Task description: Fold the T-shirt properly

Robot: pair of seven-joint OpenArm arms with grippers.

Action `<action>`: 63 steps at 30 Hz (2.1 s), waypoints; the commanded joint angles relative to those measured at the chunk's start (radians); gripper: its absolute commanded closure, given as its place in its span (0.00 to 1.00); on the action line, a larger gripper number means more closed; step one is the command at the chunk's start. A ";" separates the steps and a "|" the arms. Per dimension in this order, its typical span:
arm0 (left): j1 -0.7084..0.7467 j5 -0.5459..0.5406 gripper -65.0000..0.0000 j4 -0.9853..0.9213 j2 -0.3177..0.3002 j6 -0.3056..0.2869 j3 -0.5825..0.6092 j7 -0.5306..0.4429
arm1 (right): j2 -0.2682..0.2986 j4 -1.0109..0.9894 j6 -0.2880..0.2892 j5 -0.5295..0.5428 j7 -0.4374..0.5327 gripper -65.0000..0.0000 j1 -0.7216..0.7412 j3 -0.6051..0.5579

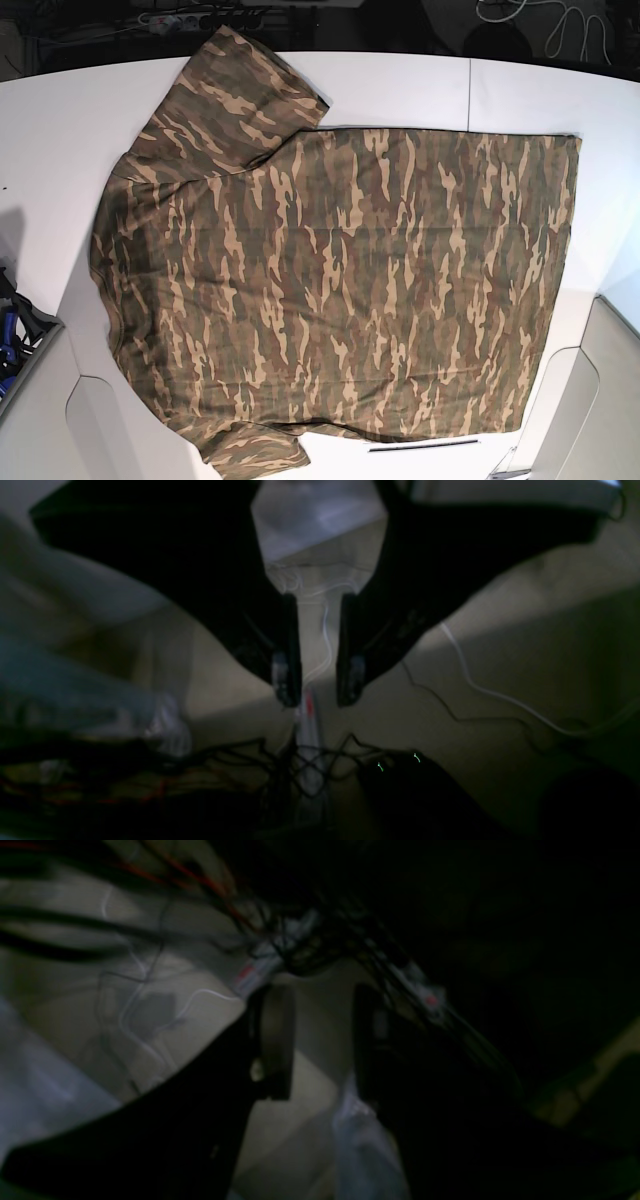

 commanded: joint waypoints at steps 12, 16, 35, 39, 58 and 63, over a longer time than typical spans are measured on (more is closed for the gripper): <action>0.125 -0.206 0.73 0.425 -0.006 -0.005 -0.296 0.165 | 0.066 0.482 -0.025 0.003 -0.137 0.71 -0.068 0.083; 0.123 -0.301 0.56 0.491 -0.007 -0.006 -0.388 0.164 | 0.061 0.512 -0.026 0.059 -0.142 0.61 -0.047 0.222; 0.011 -0.364 0.40 0.510 -0.049 -0.003 -0.468 0.180 | -0.060 0.264 0.117 0.513 -0.195 0.51 0.142 0.704; 0.008 -0.364 0.40 0.510 -0.076 0.032 -0.468 0.179 | -0.124 0.177 0.201 0.600 -0.238 0.51 0.207 0.704; -0.039 -0.365 0.35 0.507 -0.129 0.072 -0.468 0.160 | -0.302 0.055 0.297 0.804 -0.245 0.51 0.262 0.682; -0.086 -0.374 0.35 0.472 -0.154 0.078 -0.468 0.160 | -0.335 0.055 0.297 0.792 -0.245 0.51 0.262 0.665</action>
